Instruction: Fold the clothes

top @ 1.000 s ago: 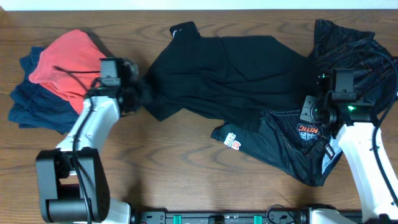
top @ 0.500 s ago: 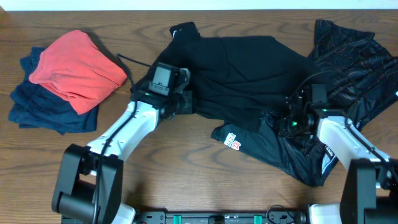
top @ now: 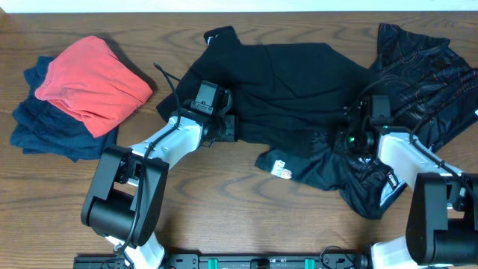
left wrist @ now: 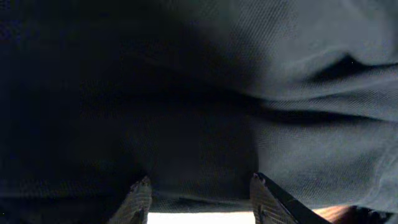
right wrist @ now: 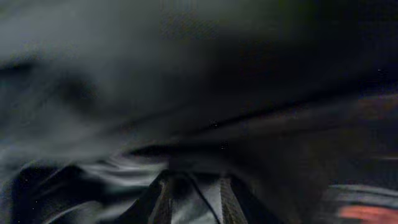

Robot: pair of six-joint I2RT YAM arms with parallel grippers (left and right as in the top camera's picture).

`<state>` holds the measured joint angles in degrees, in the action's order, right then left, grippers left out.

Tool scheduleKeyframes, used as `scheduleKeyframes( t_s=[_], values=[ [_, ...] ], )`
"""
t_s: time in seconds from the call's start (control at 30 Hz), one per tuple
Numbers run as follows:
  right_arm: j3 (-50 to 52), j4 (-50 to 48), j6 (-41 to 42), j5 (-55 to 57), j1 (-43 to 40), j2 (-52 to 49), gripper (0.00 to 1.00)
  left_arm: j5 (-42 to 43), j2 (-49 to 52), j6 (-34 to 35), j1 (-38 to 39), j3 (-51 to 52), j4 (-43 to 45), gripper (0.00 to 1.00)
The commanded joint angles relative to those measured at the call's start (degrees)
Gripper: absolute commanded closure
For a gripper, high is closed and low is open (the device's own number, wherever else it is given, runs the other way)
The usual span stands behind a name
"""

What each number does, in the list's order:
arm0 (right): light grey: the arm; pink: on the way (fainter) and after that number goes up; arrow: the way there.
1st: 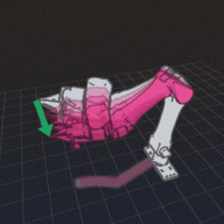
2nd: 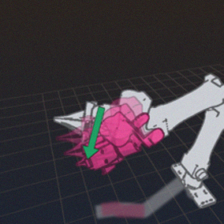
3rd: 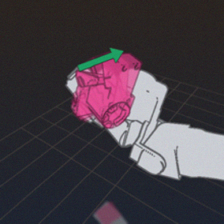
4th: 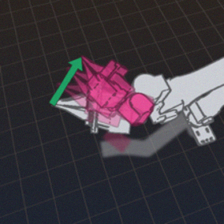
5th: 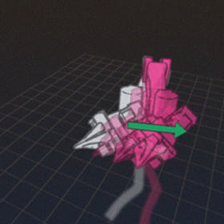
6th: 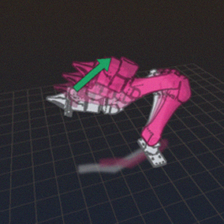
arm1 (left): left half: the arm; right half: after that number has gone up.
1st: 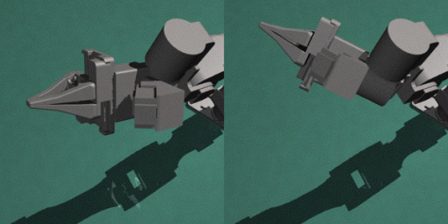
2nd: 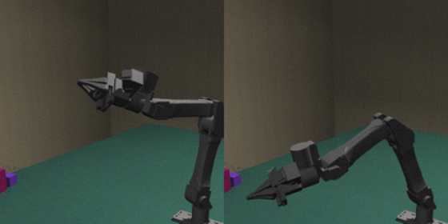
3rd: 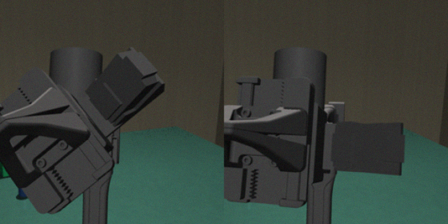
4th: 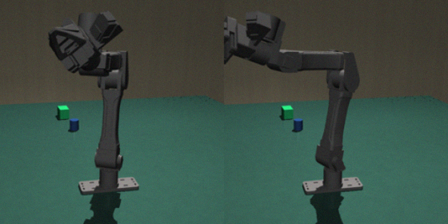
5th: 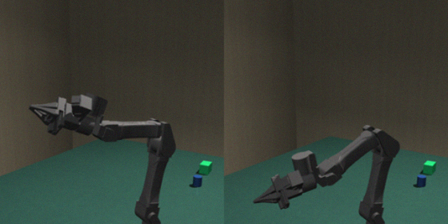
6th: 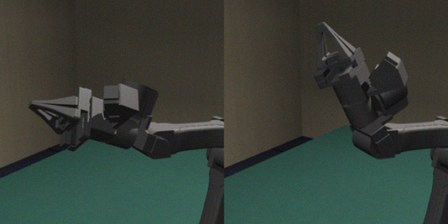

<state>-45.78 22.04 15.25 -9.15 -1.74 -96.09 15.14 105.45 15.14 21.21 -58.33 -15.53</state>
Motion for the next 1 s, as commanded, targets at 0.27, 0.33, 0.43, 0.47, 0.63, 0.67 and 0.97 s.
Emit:
scheduleKeyframes(
  t_s=[0.27, 0.33, 0.43, 0.47, 0.63, 0.67, 0.97],
  values=[
    [-4.0, 3.5, 10.7, 24.4, -25.8, -4.9, 0.72, -12.7, 2.4, -0.1, -12.1, 1.1, -6.5, 0.46],
    [-6.3, 4.7, 11.1, 24.4, -29.8, -4.9, 0.71, -12.1, 2.4, -0.1, -14.0, 1.1, -6.7, 0.46],
    [-10.3, 7.4, 12.4, 24.4, -34.8, -4.9, 0.71, -11.1, 2.4, -1.3, -15.5, 1.1, -7.2, 0.46],
    [-11.6, 8.7, 13.9, 24.4, -35.9, -4.9, 0.71, -11.1, 2.4, -2.1, -15.8, 1.1, -7.3, 0.46],
    [-19.0, 13.0, 12.7, 18.8, -38.0, -3.5, 0.69, -11.1, 2.1, -3.3, -16.2, 1.1, -7.8, 0.46],
    [-20.6, 13.1, 9.8, 15.3, -37.7, -2.8, 0.69, -11.1, 1.6, -3.4, -16.2, 1.1, -8.0, 0.46],
    [-25.1, 12.2, -7.6, -6.3, -28.0, 3.2, 0.63, 1.2, -11.4, -4.1, -16.0, 1.0, -14.0, 0.31]
  ],
)
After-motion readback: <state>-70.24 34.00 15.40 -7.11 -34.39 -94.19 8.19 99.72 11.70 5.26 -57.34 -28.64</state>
